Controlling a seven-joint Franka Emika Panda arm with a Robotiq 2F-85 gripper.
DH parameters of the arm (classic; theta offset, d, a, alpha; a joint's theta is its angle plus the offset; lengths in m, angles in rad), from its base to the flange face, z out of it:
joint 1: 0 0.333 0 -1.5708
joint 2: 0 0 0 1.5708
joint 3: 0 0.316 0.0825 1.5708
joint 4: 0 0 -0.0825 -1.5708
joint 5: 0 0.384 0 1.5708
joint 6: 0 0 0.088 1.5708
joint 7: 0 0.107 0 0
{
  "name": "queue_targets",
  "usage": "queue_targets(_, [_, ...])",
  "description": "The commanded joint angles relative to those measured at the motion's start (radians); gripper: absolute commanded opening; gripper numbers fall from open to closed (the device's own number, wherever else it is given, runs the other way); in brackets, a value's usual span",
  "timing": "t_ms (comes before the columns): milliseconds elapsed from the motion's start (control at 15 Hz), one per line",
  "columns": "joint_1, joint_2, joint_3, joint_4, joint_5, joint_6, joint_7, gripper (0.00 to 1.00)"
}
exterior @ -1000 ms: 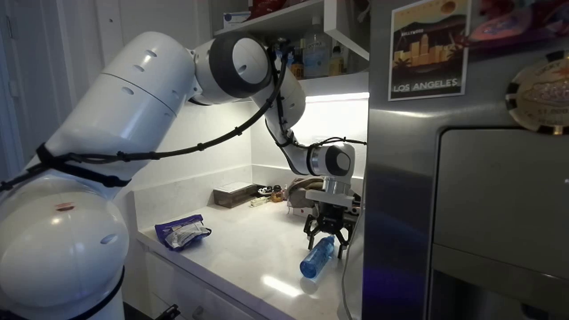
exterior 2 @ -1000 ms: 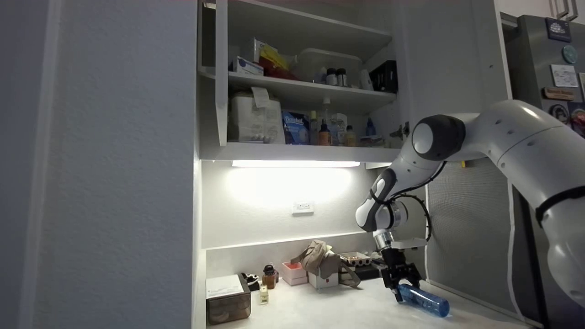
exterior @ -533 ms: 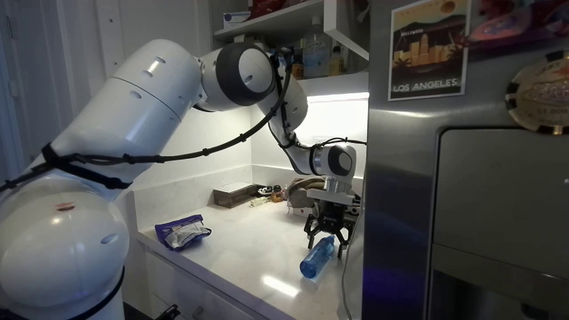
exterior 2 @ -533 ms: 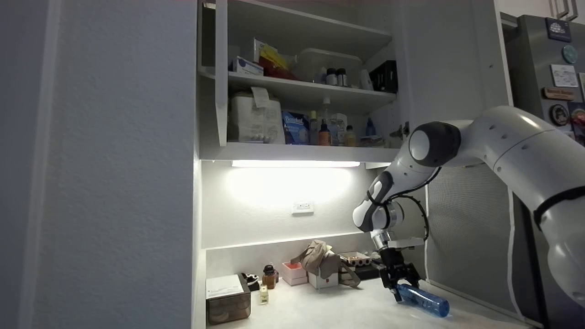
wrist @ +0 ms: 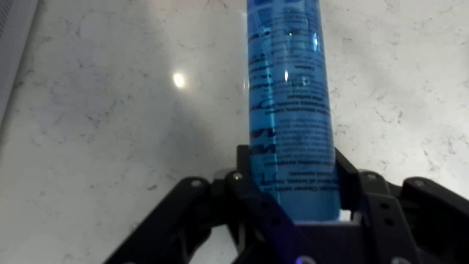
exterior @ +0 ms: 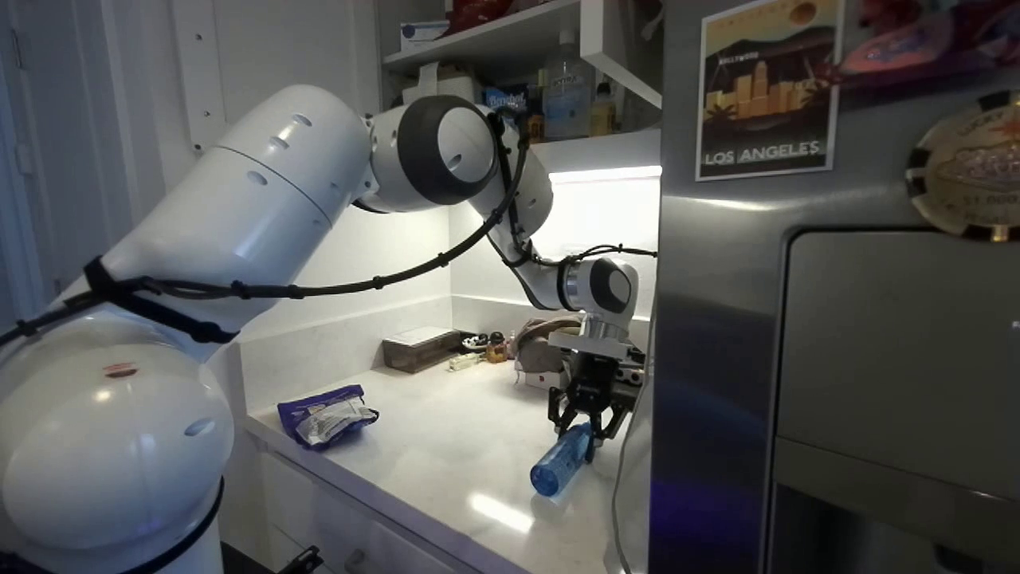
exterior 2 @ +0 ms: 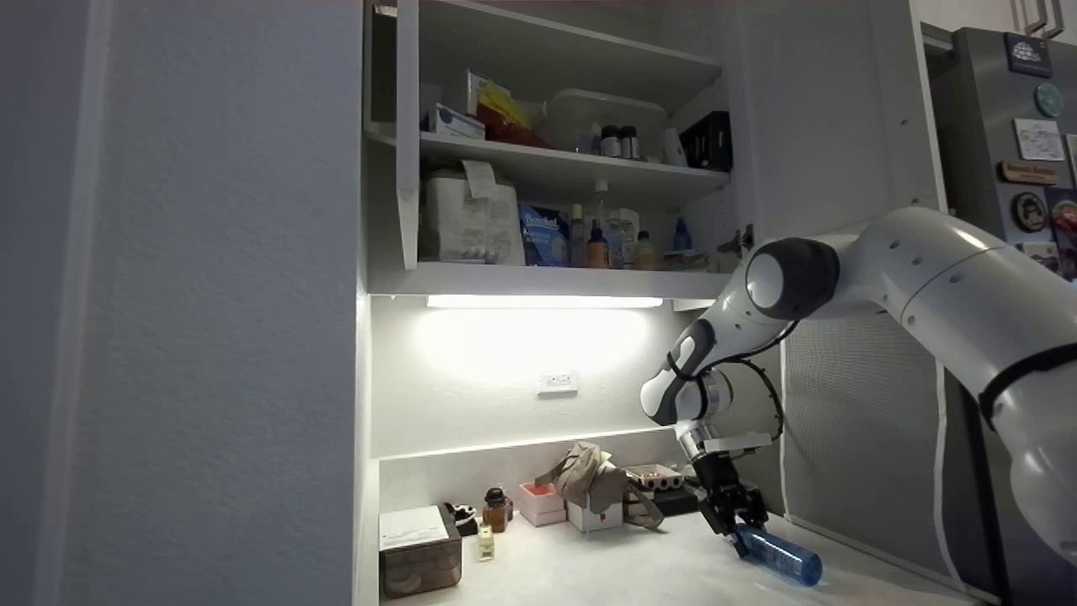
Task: Put the spray bottle inside the cabinet
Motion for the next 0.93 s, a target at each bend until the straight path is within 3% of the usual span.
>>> queue_targets(0, [0.018, 0.005, 0.001, 0.023, -0.005, -0.038, 0.05, 0.26])
queue_targets(533, [0.083, -0.127, 0.01, -0.098, -0.012, 0.015, 0.119, 0.26])
queue_targets(867, [0.142, -0.334, 0.021, -0.296, -0.01, 0.098, 0.21, 0.26])
